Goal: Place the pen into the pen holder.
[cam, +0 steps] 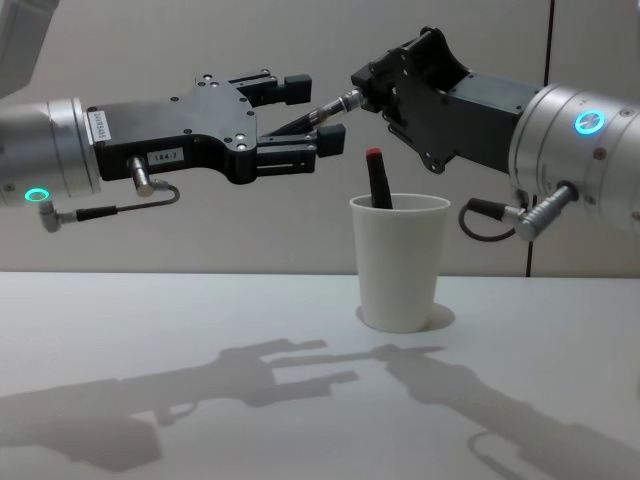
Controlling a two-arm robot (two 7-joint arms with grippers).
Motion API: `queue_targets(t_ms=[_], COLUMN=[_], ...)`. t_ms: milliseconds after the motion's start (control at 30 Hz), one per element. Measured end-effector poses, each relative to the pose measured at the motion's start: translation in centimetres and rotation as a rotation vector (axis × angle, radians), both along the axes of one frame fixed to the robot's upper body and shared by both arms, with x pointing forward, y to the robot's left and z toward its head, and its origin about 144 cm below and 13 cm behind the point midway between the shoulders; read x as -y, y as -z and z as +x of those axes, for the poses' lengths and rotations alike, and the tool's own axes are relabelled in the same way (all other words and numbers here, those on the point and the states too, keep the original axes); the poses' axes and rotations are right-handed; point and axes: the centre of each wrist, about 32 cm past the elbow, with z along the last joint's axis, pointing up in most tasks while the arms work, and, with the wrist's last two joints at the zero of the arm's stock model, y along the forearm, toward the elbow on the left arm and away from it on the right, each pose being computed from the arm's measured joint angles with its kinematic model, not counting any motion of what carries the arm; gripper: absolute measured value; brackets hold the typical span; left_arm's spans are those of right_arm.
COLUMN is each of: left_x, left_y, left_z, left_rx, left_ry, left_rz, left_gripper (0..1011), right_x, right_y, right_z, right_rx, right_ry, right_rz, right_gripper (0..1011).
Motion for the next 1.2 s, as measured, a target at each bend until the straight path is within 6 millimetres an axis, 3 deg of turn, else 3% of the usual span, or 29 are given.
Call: queue_targets(t_ms=[267,1200], left_x=[0.0,0.0], left_y=[0.0,0.0], left_z=[0.0,0.0], left_rx=[0.000,0.000], left_ry=[0.000,0.000], left_rz=[0.000,0.000], left_gripper=[1002,1002], right_x=[0.1,4.1], right_y=[-0.1,-3.2], right_z=[0.1,2.9], right_rx=[0.009,0.273], right_ry=[0.008,0.276], right_rz=[-0.008,-0.257], right_gripper=[135,135])
